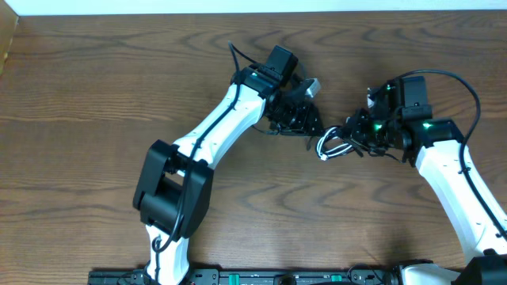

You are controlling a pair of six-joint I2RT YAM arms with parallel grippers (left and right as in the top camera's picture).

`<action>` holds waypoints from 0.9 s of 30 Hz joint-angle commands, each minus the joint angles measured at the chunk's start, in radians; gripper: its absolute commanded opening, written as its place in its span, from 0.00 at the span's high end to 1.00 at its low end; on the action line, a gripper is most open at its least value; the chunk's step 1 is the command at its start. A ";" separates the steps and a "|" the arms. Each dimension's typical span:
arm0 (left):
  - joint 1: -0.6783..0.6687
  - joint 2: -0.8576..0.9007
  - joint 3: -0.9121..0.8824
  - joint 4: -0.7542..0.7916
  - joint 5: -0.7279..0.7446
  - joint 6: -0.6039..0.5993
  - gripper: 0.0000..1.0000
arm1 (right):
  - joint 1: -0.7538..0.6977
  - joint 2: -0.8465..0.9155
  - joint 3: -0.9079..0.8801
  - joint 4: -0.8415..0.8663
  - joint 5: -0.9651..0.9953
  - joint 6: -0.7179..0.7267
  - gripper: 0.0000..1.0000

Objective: Untangle cables

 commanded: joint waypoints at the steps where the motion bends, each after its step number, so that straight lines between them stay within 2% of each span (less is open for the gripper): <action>1: 0.003 0.010 -0.001 0.038 0.130 0.053 0.57 | -0.014 -0.010 0.006 -0.008 -0.034 -0.040 0.99; 14: -0.039 0.039 -0.001 0.092 0.111 0.052 0.55 | -0.014 -0.010 0.006 -0.010 -0.035 -0.045 0.99; 27: -0.057 0.139 -0.002 0.089 0.093 0.029 0.77 | -0.014 -0.031 0.006 0.010 -0.089 -0.071 0.99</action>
